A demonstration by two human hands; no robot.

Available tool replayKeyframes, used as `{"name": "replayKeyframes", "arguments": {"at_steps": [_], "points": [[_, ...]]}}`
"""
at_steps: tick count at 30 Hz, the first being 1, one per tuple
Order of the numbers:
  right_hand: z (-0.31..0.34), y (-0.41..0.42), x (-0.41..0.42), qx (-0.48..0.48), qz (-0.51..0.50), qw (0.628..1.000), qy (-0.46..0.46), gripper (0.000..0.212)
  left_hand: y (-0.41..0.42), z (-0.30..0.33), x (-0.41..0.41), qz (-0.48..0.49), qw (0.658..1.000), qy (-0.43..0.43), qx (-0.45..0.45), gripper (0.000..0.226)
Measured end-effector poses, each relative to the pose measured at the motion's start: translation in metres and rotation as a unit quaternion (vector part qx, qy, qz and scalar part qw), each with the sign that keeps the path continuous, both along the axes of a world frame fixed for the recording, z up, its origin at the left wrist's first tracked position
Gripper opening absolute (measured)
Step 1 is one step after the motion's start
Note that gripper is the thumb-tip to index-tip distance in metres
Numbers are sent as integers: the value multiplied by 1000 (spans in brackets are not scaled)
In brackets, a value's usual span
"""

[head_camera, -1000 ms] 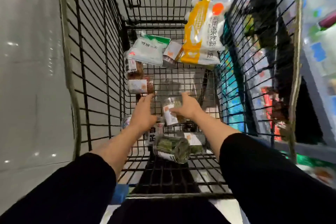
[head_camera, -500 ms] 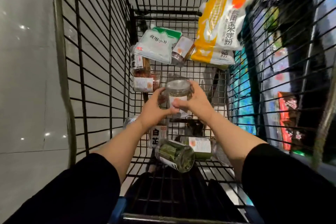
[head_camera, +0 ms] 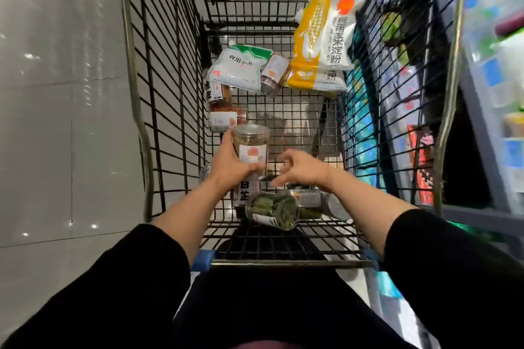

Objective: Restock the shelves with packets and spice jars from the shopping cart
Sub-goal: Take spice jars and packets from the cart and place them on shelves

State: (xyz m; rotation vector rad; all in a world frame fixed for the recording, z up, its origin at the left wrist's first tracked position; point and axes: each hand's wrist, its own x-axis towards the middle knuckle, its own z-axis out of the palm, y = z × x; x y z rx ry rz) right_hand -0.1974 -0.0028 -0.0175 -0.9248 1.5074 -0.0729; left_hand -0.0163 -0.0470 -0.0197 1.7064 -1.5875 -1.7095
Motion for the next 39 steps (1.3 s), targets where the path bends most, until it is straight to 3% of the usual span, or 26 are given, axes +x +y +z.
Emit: {"name": "replayKeyframes", "arguments": {"at_steps": [2, 4, 6, 8, 11, 12, 14, 18, 21, 25, 30, 33, 39], "points": [[2, 14, 12, 51, 134, 989, 36, 71, 5, 6, 6, 3, 1000, -21, -5, 93], [0, 23, 26, 58, 212, 973, 70, 73, 5, 7, 12, -2, 999, -42, -11, 91], [-3, 28, 34, 43, 239, 965, 96, 71, 4, 9, 15, -1, 999, -52, -14, 93], [-6, 28, 32, 24, 231, 966, 112, 55, 4, 13, 15, 7, 999, -43, -15, 94], [10, 17, 11, 6, 68, 996, 64, 53, 6, 24, 13, 30, 999, -19, -20, 91], [20, 11, 1, -19, -5, 998, 52, 56, 5, 28, 12, 40, 999, -11, -23, 90], [49, 1, -19, -77, -150, 985, 15, 42, 2, 39, 10, 60, 998, 16, -24, 89], [109, -7, -43, -131, -379, 900, -169, 33, -14, 86, -5, 79, 991, 112, -7, 83], [157, 1, -49, -177, -404, 860, -256, 29, -30, 136, -19, 51, 980, 192, -8, 76], [214, 27, -55, -251, -451, 792, -326, 59, -45, 203, -43, -29, 958, 284, -34, 69], [287, 80, -60, -373, -508, 734, -255, 56, -22, 284, -85, -191, 910, 362, -73, 53], [334, 127, -66, -450, -509, 716, -160, 31, 6, 325, -110, -266, 874, 395, -91, 57], [413, 242, -72, -530, -547, 648, -2, 39, 88, 402, -155, -386, 791, 460, -118, 55]]}}
